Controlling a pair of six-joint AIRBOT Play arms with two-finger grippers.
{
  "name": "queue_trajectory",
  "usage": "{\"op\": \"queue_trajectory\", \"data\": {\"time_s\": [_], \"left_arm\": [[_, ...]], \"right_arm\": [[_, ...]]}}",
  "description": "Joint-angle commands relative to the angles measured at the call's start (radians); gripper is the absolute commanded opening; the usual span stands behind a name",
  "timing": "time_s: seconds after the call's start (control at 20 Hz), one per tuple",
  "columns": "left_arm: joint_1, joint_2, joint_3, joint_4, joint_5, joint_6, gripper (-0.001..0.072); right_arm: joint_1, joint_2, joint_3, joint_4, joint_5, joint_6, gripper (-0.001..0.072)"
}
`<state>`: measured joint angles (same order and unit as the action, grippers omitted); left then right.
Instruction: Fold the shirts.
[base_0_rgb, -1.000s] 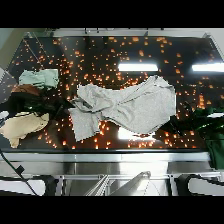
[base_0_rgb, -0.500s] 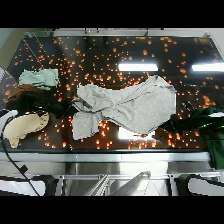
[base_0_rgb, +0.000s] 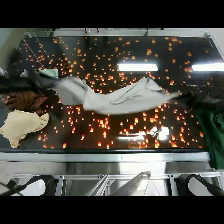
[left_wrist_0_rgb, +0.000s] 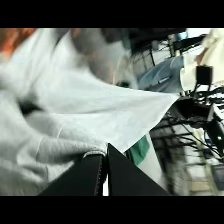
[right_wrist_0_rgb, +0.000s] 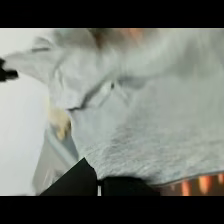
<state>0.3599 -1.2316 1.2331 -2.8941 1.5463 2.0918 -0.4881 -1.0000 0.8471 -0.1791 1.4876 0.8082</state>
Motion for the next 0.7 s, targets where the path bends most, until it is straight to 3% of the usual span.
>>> {"op": "queue_trajectory", "data": {"time_s": [0.0, 0.15, 0.3, 0.45, 0.65], "left_arm": [[0.115, 0.213, 0.349, -0.104, 0.077, -0.051, 0.0019], [0.301, 0.307, 0.673, -0.105, -0.001, -0.118, 0.0019], [0.433, 0.32, 0.878, -0.105, 0.008, -0.123, 0.0019], [0.338, 0.282, 0.774, -0.105, 0.014, -0.174, 0.0019], [0.162, 0.159, 0.49, -0.082, 0.043, -0.161, 0.0019]], "right_arm": [[-0.176, 0.28, 0.306, 0.262, -0.029, -0.072, 0.0019], [-0.369, 0.406, 0.595, 0.218, -0.189, -0.074, 0.0018], [-0.363, 0.389, 0.812, 0.101, -0.28, -0.075, 0.0018], [-0.358, 0.319, 0.843, 0.076, -0.246, -0.033, 0.0017], [-0.247, 0.169, 0.748, 0.031, -0.138, 0.005, 0.0017]]}}
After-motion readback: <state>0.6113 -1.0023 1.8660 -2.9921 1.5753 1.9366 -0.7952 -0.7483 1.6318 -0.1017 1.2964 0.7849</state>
